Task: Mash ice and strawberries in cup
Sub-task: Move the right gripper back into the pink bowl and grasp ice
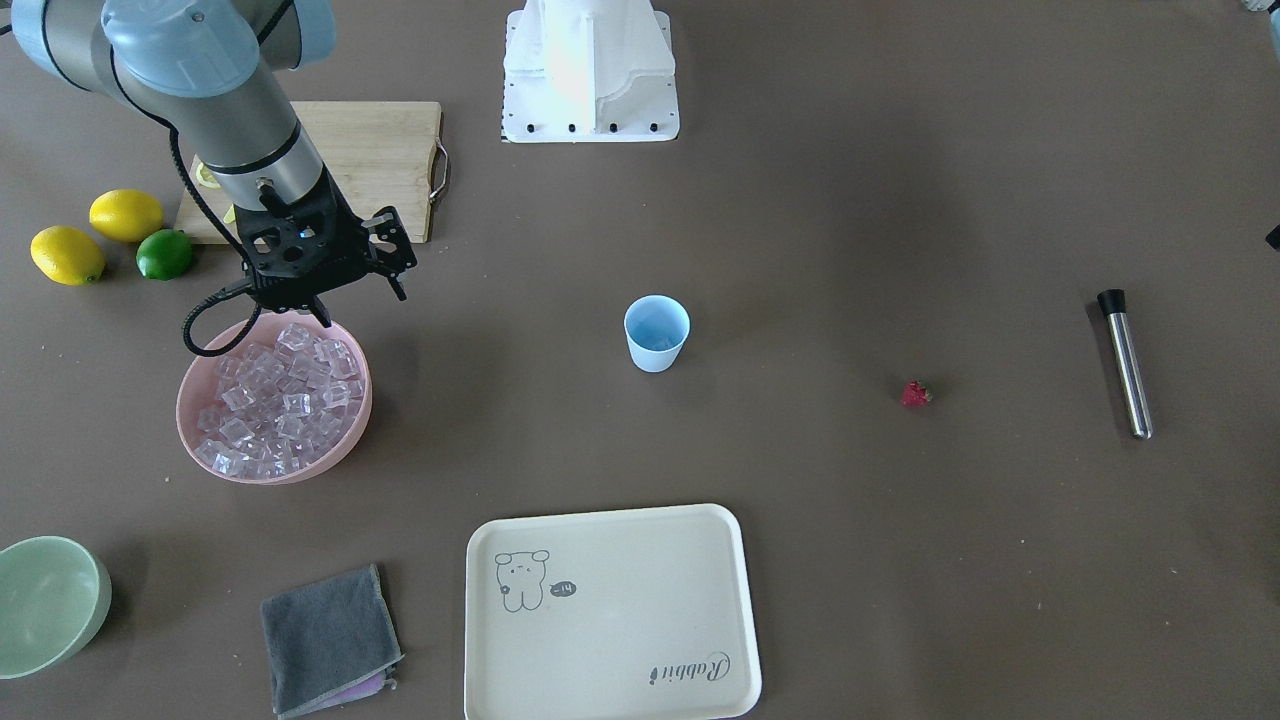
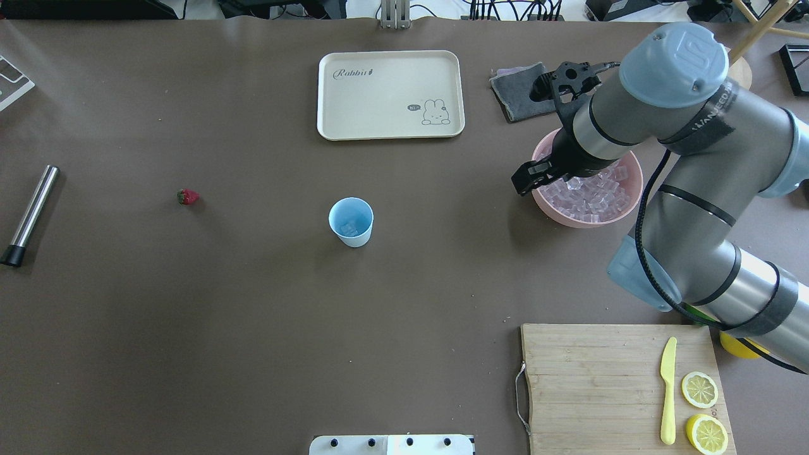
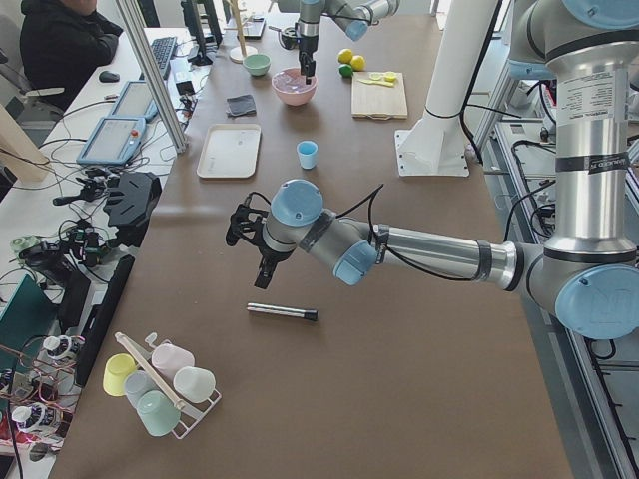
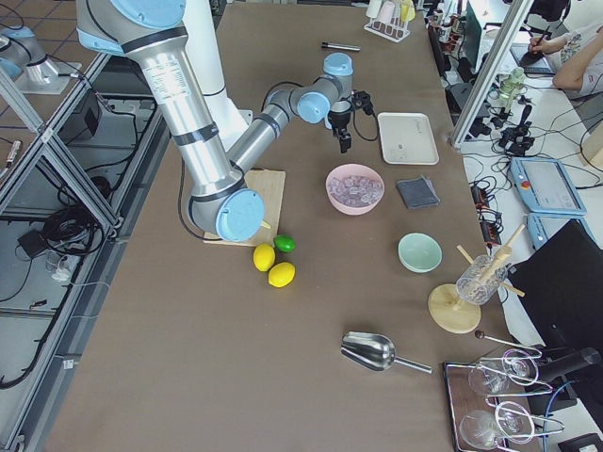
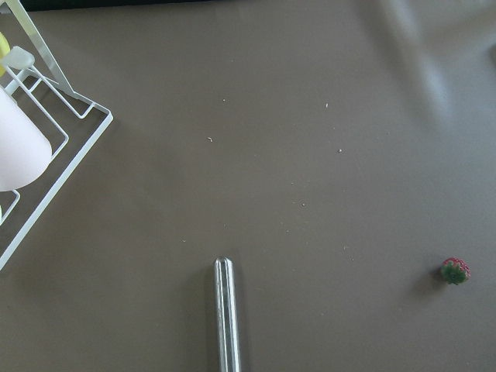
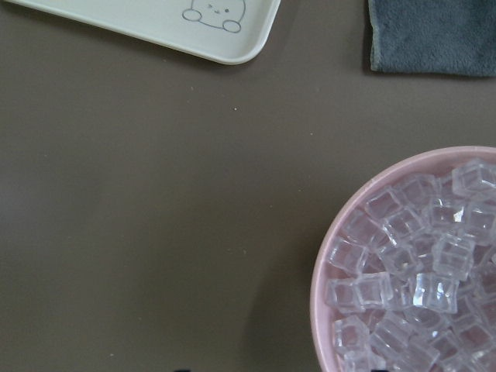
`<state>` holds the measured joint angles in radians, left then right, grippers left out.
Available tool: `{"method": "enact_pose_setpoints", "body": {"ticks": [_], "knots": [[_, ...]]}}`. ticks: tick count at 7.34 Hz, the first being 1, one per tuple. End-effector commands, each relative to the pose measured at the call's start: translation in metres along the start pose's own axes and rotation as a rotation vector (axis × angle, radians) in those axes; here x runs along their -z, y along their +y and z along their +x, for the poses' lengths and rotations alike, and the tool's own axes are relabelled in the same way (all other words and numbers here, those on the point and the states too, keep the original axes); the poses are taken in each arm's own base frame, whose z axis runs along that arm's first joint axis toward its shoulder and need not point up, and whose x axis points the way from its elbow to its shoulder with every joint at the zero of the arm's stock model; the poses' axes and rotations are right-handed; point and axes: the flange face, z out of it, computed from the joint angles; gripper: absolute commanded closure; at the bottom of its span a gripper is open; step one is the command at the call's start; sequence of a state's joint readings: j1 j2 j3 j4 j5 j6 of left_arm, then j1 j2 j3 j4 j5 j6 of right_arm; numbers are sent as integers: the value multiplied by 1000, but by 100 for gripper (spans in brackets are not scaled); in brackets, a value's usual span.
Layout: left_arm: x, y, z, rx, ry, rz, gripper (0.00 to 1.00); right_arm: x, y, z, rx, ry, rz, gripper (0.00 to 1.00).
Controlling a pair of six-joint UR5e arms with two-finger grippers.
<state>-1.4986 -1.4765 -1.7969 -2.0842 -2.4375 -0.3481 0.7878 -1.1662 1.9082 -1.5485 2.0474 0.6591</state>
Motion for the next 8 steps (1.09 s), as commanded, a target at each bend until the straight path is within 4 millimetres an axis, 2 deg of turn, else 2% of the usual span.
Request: {"method": "enact_pose_setpoints", "body": {"ticks": [1,2,3,4,5,6,8], "knots": [[-3,2,-4,-3,0,1,2,-30,18,62,7,-79,15,14],[-3,1,-4,-3,0,1,2,-30,13,77,-34,-73,10,14],[0,0,0,-5,2,7,2,-42,4,104,-96,-38,0,15],[0,0,0,-7,2,7,2,-26,-21,122,-150,-24,27,17],[1,-1,1,-9,3,9,2,-13,-33,131,-236,8,19,19],[2,-1,3,-12,5,13,2,-8,-36,139,-266,34,29,19],[1,-5,5,-20,7,14,2,-3,-41,139,-453,44,65,20]]}}
